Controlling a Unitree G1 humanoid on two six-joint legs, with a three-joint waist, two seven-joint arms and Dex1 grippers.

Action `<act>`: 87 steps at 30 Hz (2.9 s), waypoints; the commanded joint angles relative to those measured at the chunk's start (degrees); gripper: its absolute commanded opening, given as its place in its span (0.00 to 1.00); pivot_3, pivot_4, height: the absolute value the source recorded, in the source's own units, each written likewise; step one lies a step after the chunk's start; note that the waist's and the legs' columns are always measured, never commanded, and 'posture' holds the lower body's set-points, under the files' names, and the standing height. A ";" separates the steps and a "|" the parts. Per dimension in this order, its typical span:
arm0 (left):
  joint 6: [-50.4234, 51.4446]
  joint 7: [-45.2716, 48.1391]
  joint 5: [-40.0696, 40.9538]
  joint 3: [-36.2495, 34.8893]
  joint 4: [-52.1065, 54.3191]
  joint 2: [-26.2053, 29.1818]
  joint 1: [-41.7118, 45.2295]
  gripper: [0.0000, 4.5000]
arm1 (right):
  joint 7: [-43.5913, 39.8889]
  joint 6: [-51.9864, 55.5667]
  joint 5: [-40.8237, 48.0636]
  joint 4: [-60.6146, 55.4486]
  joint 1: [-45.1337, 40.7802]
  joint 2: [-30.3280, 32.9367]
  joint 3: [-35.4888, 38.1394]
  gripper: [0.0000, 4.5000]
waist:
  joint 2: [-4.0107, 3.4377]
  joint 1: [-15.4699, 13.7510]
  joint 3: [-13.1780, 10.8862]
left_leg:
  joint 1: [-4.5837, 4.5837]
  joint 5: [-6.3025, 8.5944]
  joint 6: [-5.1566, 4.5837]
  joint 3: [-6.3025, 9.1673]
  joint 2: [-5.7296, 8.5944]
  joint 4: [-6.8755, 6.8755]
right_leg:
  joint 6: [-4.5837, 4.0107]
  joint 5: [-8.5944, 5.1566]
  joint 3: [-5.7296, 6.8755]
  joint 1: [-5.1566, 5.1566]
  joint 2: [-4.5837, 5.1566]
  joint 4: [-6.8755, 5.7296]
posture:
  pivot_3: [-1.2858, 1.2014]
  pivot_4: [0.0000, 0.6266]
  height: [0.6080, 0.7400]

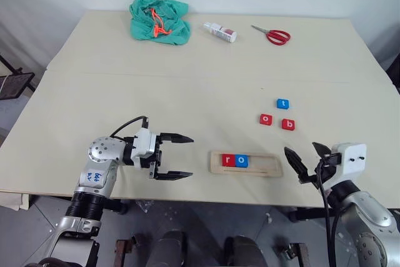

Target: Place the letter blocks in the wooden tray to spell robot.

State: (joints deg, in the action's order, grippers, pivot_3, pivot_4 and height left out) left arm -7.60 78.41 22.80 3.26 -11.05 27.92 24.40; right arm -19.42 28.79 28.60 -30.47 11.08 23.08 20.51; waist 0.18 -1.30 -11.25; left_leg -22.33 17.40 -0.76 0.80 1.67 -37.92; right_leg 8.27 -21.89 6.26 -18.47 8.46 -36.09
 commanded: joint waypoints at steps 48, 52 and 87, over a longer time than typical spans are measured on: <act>1.70 -5.80 2.19 -0.72 10.58 0.20 -5.75 1.00 | 6.79 4.59 -9.49 17.80 -23.98 -2.35 -5.12 0.32 | -0.03 1.26 -0.01 | 0.02 -0.01 0.00 0.00 -0.04 0.13 | 0.00 0.00 -0.08 -0.09 -0.03 -0.07 | 0.52 0.24 1.00; 1.99 -4.15 3.40 -1.35 9.52 0.21 -5.38 1.00 | 5.92 8.54 -6.33 7.07 -17.27 -1.13 -2.74 0.32 | -0.04 1.15 -0.01 | 0.01 -0.01 0.00 0.02 -0.02 0.14 | 0.00 0.00 -0.10 -0.09 -0.01 -0.04 | 0.52 0.24 1.00; -1.72 4.37 4.19 -3.17 -2.77 0.03 0.77 1.00 | -0.86 7.36 0.43 -8.26 8.71 -2.22 2.34 0.99 | -0.04 1.18 -0.01 | 0.11 -0.02 -0.01 -0.08 0.01 0.24 | 0.00 0.00 -0.20 -0.05 -0.02 -0.01 | 0.52 0.24 1.00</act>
State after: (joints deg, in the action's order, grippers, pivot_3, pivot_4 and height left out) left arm -8.51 82.63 26.75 0.58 -14.30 27.99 24.37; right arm -17.98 37.94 27.89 -38.27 19.43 19.76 20.99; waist 0.13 -0.12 -11.26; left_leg -22.22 17.38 -0.78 0.72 1.69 -37.69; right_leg 8.27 -21.89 6.06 -18.52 8.44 -36.09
